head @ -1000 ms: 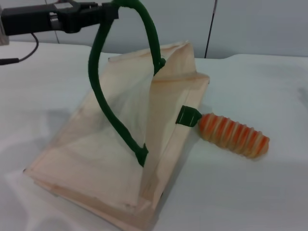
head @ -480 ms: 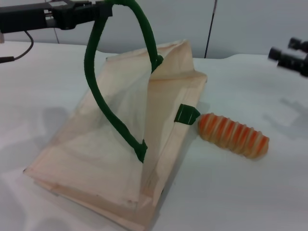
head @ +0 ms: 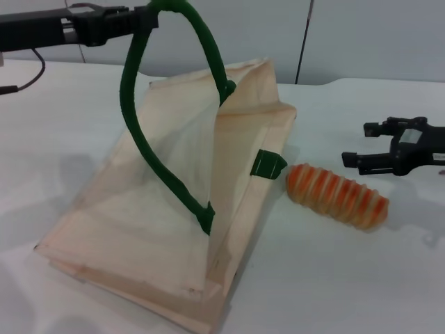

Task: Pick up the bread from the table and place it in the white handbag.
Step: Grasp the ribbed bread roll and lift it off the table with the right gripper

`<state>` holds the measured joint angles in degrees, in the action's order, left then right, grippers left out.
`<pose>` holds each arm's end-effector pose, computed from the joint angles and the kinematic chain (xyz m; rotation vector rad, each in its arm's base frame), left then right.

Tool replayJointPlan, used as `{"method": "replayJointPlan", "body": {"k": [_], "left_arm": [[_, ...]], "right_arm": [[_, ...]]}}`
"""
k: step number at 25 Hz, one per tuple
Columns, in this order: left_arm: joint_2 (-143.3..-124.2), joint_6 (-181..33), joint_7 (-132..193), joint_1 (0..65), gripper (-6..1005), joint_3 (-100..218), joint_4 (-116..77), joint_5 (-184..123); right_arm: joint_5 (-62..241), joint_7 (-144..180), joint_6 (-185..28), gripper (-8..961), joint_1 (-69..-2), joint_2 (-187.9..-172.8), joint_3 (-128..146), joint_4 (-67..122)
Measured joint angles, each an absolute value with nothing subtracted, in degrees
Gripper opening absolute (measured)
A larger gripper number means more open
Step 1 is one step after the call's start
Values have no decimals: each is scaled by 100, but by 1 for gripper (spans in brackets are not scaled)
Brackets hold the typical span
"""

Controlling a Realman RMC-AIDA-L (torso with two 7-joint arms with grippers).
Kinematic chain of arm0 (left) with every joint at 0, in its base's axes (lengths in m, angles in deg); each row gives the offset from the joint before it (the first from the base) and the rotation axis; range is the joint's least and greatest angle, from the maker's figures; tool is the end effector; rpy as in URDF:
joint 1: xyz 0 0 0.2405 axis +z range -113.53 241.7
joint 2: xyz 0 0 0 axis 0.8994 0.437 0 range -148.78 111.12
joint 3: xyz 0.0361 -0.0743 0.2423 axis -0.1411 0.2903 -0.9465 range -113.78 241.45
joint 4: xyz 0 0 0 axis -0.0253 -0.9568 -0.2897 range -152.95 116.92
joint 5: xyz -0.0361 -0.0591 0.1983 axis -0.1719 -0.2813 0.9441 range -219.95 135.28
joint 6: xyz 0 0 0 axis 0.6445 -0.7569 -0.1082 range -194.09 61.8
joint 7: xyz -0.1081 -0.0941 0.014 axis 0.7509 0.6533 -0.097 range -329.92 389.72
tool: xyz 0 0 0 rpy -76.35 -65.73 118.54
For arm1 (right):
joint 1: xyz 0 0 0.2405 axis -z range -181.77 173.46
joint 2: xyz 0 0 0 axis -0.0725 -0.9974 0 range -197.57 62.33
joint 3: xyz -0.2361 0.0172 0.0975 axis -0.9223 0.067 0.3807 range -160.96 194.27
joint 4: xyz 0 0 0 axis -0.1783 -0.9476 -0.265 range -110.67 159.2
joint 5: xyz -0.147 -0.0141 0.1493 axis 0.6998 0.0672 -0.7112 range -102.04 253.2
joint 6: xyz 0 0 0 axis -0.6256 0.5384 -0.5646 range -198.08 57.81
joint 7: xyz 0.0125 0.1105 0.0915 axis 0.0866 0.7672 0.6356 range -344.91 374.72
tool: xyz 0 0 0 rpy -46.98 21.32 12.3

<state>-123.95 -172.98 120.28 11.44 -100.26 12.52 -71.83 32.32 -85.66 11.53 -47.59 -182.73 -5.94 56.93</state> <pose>-0.2150 0.3973 0.1214 -2.5937 -0.7730 -1.0221 0.2601 0.3902 0.0228 -2.6813 0.5841 0.3880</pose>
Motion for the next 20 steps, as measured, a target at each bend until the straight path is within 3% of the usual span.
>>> {"method": "replayJointPlan", "body": {"k": [6,20], "left_arm": [[-12395,-17235,12048,1184,122,-10025,1266,-7183],[-12421,-17164,12052,1164,121,-10025,1232,-7185]], "right_arm": [[3926,-7968,1220,784,-5192,-18316,-1228,6131],[3968,-7423,359,775,-5307,-18335,-2579,5765]]}}
